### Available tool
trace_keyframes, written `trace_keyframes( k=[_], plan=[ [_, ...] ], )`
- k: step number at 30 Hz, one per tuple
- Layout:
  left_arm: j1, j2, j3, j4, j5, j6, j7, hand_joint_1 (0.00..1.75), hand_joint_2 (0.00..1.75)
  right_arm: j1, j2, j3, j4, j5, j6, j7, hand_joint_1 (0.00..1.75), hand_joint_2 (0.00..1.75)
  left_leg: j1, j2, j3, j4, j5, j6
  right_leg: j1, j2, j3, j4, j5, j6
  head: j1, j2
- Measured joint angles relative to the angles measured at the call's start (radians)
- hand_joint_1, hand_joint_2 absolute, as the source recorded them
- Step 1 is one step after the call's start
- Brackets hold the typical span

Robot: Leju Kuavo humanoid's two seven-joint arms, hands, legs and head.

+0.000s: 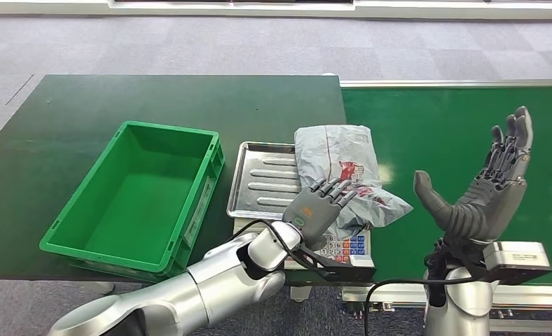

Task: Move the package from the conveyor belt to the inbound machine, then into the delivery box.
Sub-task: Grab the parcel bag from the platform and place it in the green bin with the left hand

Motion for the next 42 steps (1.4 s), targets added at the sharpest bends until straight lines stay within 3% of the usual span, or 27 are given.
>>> trace_keyframes(
  k=[1, 4, 5, 6, 10, 17, 21, 35, 38, 42],
  plan=[
    [0.0, 0.0, -0.003, 0.002, -0.001, -0.006, 0.003, 0.15, 1.75, 0.0, 0.0, 0.0, 0.0, -0.002, 0.0, 0.0, 0.0, 1.75, 0.0, 0.0, 0.0, 0.0, 0.0, 0.0, 0.0, 0.0, 0.0, 0.0, 0.0, 0.0, 0.0, 0.0],
    [0.0, 0.0, -0.007, 0.007, -0.002, -0.024, 0.011, 1.35, 1.75, 0.0, 0.0, 0.0, 0.0, -0.005, 0.001, -0.001, 0.0, 1.75, 0.0, 0.0, 0.0, 0.0, 0.0, 0.0, 0.0, 0.0, 0.0, 0.0, 0.0, 0.0, 0.0, 0.0],
    [0.0, 0.0, -0.008, 0.009, 0.0, -0.038, 0.015, 1.68, 1.75, 0.0, 0.0, 0.0, 0.0, -0.006, 0.001, -0.001, 0.0, 1.75, 0.0, 0.0, 0.0, 0.0, 0.0, 0.0, 0.0, 0.0, 0.0, 0.0, 0.0, 0.0, 0.0, 0.0],
    [0.0, 0.0, -0.009, 0.01, 0.002, -0.056, 0.02, 1.73, 1.75, 0.0, 0.0, 0.0, 0.0, -0.006, 0.001, -0.002, 0.0, 1.75, 0.0, 0.0, 0.0, 0.0, 0.0, 0.0, 0.0, 0.0, 0.0, 0.0, 0.0, 0.0, 0.0, 0.0],
    [0.0, 0.0, -0.009, 0.017, 0.022, -0.108, 0.035, 1.75, 1.75, 0.0, 0.0, 0.0, 0.0, -0.007, 0.004, -0.005, 0.0, 1.75, 0.0, 0.0, 0.0, 0.0, 0.0, 0.0, 0.0, 0.0, 0.0, 0.0, 0.0, 0.0, 0.0, 0.0],
    [0.0, 0.0, -0.009, 0.023, 0.042, -0.106, 0.035, 1.75, 1.75, 0.001, 0.0, 0.0, 0.0, -0.006, 0.008, -0.006, 0.0, 1.75, 0.0, 0.0, 0.0, 0.0, 0.0, 0.0, 0.0, 0.0, 0.0, 0.0, 0.0, 0.0, 0.0, 0.0],
    [0.0, 0.001, -0.009, 0.029, 0.126, -0.086, -0.029, 1.75, 1.75, 0.001, 0.0, 0.0, 0.0, 0.008, 0.017, 0.0, 0.0, 1.75, 0.0, 0.0, 0.0, 0.0, 0.0, 0.0, 0.0, 0.0, 0.0, 0.0, 0.0, 0.0, 0.0, 0.0],
    [-0.002, 0.001, -0.007, 0.024, 0.249, -0.079, -0.116, 1.75, 1.75, 0.002, 0.006, 0.0, -0.001, 0.023, 0.025, 0.004, 0.0, 1.75, 0.0, 0.0, 0.0, 0.0, 0.0, 0.0, 0.0, 0.0, 0.0, 0.0, 0.0, 0.0, 0.0, 0.0],
    [-0.003, 0.001, 0.002, 0.019, 0.306, -0.036, -0.171, 1.75, 1.75, 0.008, 0.006, 0.0, -0.002, 0.025, 0.025, 0.004, 0.0, 1.75, 0.0, 0.0, 0.0, 0.0, 0.0, 0.0, 0.0, 0.0, 0.0, 0.0, 0.0, 0.0, 0.0, 0.0],
    [-0.02, 0.003, 0.046, 0.013, 0.338, 0.129, -0.279, 1.75, 1.75, 0.033, 0.007, -0.003, -0.016, 0.031, 0.021, 0.003, 0.0, 1.75, 0.0, 0.0, 0.0, 0.0, 0.0, 0.0, 0.0, 0.0, 0.0, 0.0, 0.0, 0.0, 0.0, 0.0]
  ],
)
